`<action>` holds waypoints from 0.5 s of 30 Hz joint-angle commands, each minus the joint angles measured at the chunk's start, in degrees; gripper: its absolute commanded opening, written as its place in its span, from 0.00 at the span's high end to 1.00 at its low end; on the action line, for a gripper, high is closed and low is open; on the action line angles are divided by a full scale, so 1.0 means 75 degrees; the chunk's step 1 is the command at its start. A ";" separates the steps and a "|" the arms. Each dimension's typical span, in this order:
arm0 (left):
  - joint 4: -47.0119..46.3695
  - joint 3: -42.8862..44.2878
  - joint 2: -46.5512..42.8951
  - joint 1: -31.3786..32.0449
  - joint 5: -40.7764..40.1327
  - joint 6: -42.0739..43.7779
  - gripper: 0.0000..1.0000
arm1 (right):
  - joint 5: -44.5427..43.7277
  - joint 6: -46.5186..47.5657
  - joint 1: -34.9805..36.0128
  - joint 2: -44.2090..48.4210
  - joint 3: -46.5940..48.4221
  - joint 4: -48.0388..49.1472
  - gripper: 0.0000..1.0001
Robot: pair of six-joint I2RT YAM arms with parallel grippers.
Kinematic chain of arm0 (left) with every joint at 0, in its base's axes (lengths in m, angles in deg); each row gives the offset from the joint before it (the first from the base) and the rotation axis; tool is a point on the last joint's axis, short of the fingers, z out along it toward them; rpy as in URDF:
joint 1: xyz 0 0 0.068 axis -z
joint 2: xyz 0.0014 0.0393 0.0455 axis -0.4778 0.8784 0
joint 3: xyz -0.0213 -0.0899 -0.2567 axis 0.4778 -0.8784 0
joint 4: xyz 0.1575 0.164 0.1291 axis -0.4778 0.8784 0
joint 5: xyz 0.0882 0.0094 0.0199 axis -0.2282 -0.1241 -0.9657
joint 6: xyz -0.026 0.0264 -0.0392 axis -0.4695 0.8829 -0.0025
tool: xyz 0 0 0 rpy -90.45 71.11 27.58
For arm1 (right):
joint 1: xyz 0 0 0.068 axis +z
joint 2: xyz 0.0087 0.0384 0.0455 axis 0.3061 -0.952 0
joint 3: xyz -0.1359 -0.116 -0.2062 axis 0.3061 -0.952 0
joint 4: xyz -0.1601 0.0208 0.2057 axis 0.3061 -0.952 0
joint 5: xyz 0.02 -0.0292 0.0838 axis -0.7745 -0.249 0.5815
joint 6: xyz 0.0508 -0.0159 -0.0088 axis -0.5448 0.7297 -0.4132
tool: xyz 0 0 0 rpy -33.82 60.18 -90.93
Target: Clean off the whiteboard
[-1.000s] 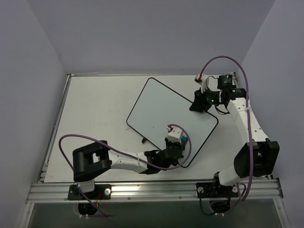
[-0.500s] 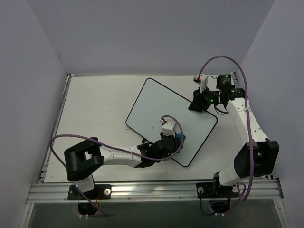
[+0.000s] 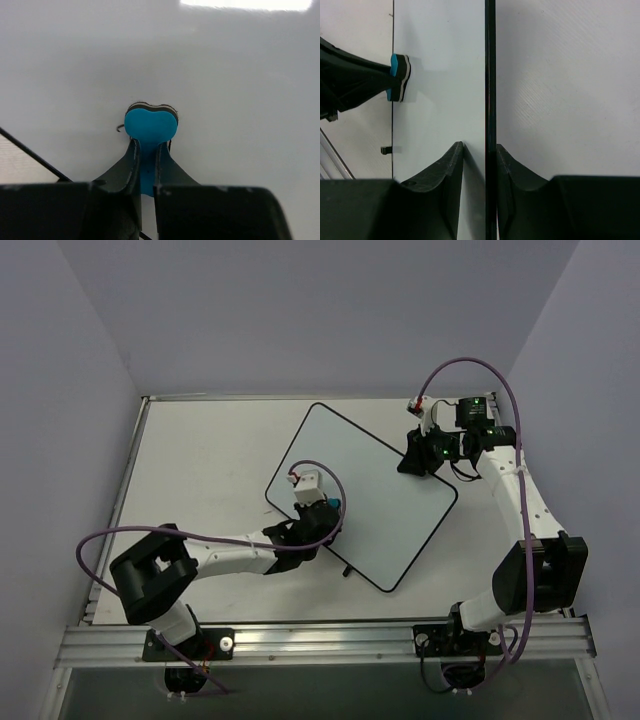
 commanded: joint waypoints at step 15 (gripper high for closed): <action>0.1429 -0.0544 0.0305 -0.1204 -0.0061 -0.0090 0.98 | 0.0189 0.0323 0.0338 0.0299 0.0129 -0.0299 1.00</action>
